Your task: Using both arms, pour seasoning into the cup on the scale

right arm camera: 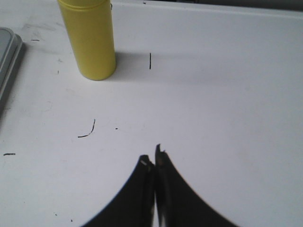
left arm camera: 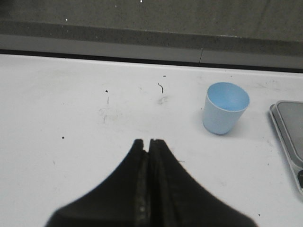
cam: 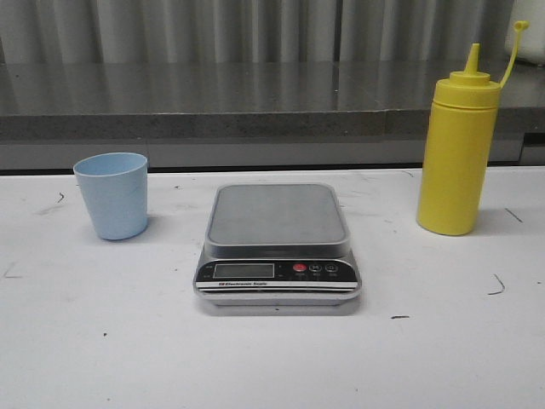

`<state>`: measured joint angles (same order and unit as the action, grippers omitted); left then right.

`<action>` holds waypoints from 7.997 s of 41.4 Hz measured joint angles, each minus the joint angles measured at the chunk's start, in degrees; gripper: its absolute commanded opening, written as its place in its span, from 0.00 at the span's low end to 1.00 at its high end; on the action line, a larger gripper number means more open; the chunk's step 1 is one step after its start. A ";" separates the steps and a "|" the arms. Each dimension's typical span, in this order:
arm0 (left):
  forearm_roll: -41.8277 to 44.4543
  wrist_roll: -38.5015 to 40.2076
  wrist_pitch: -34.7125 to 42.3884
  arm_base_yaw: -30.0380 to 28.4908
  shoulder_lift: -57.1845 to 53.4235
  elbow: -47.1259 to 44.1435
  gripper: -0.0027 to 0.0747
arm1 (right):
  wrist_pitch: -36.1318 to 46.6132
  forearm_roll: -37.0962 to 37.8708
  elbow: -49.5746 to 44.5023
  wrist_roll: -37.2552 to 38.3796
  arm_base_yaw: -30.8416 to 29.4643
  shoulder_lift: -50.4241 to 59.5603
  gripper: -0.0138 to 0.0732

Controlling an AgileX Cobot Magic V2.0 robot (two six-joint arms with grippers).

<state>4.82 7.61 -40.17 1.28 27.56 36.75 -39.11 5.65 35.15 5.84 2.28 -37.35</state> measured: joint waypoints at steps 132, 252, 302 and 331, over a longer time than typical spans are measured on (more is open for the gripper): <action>-2.27 -1.58 -10.51 29.07 76.52 56.42 0.01 | -1.76 -1.59 0.00 -2.17 0.00 -0.37 0.84; -8.91 -3.93 -6.00 25.27 6.25 4.75 0.55 | -11.72 -14.63 14.13 -17.72 4.22 -14.65 0.90; -9.05 -3.93 -6.00 25.27 6.25 4.73 0.55 | 80.84 -13.23 -7.34 -7.39 7.56 -54.97 0.90; -9.05 -3.93 -6.00 25.27 6.25 4.63 0.55 | 85.80 -15.10 10.07 -4.98 7.56 -75.63 0.89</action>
<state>-4.23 3.68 -46.17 26.55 33.81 41.39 46.69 -9.44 45.22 0.86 9.83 -112.98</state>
